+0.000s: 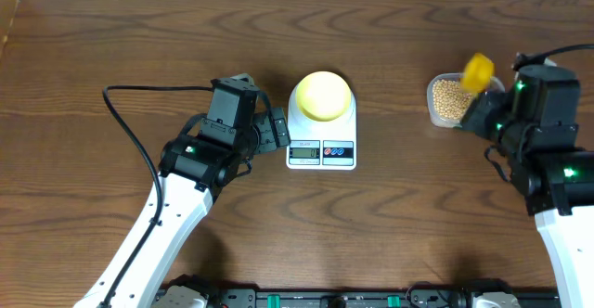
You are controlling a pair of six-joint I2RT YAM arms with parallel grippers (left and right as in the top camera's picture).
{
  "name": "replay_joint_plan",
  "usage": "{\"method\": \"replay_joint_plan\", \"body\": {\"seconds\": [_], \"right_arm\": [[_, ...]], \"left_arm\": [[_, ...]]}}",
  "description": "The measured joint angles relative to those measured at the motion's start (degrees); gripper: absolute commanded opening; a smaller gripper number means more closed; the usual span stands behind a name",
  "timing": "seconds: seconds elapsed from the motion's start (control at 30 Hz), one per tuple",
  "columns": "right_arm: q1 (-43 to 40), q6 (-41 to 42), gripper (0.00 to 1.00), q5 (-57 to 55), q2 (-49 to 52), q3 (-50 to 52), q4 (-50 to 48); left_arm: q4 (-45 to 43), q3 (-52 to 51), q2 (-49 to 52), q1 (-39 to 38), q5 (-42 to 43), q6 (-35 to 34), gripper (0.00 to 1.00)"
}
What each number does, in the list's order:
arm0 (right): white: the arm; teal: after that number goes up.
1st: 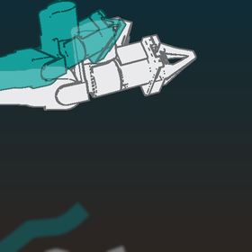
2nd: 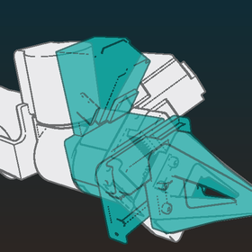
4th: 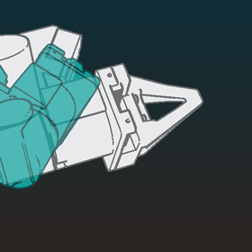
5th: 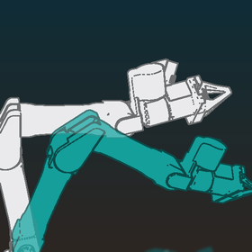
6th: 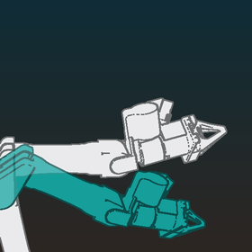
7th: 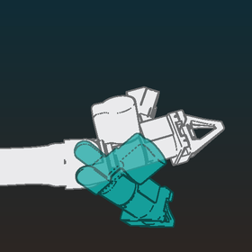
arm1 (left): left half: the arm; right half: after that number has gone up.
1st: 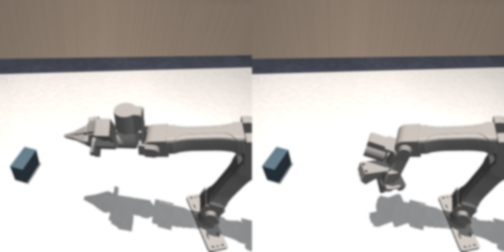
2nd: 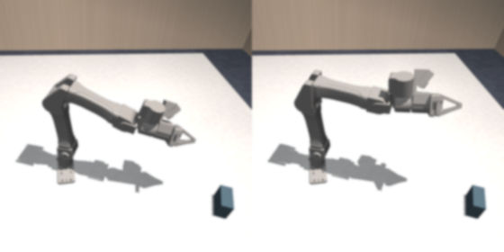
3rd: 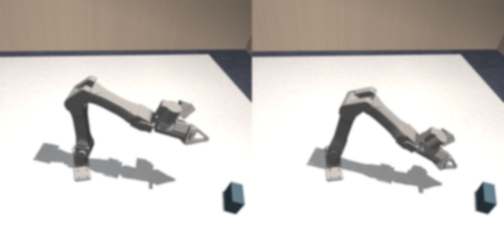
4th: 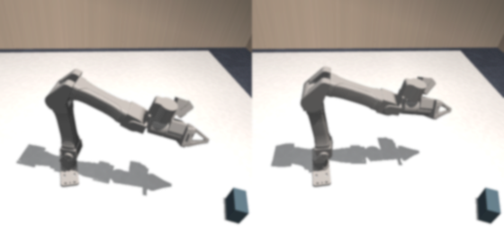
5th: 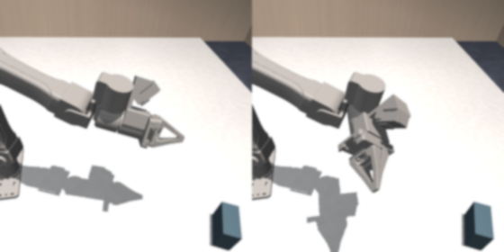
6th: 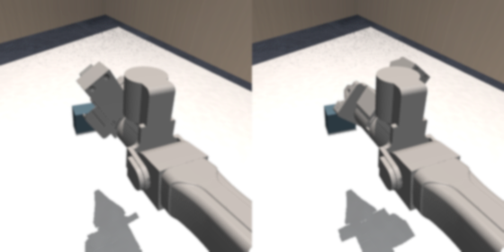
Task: Scoop item into bowl and weigh 50g on scale
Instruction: 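Release the scoop from the left gripper and carry it right toward the soybean tub, then retract the left gripper back to its side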
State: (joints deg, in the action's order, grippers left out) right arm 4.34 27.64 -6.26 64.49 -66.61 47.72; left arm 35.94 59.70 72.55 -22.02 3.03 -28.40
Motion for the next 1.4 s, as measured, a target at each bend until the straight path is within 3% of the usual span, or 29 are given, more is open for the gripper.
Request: {"method": "replay_joint_plan", "body": {"seconds": [0.23,0.37,0.57,0.77,0.83,0.9,1.07,1.17,1.23,1.4], "right_arm": [[0.0,-0.3,0.01,-4.4,3.4,0.0,4.3],[0.0,-0.3,0.01,-5.2,3.8,0.0,4.2],[0.0,-0.3,0.01,-5.6,3.8,0.0,2.1],[0.0,-0.3,0.01,-5.6,3.8,0.0,1.5],[0.0,-0.3,0.01,-5.6,3.8,0.0,1.7],[0.0,-0.3,0.01,-5.9,3.8,0.0,1.8],[0.0,-1.2,0.01,-6.8,3.8,0.0,0.7],[0.0,-2.8,0.01,-7.1,3.8,0.0,-0.7],[0.0,-3.7,0.01,-7.3,3.8,0.0,-1.8],[0.0,-4.5,0.01,-7.8,3.8,0.0,-3.1]], "left_arm": [[0.6,0.1,0.0,0.0,1.6,3.2,0.92],[8.2,3.1,0.1,0.0,2.9,5.1,0.92],[23.1,16.5,2.8,0.0,2.8,6.9,0.93],[25.9,20.0,9.0,-1.1,2.8,7.5,0.92],[25.8,20.0,11.3,-1.5,2.9,7.5,0.75],[25.8,19.9,12.8,-1.5,2.8,7.6,0.73],[25.6,19.9,16.4,-1.5,2.8,9.9,0.75],[24.2,19.9,18.5,-1.5,3.1,10.5,0.93],[22.8,19.9,19.6,-1.5,3.7,10.9,1.00],[19.4,19.9,19.8,-1.5,4.6,11.7,0.98]]}}
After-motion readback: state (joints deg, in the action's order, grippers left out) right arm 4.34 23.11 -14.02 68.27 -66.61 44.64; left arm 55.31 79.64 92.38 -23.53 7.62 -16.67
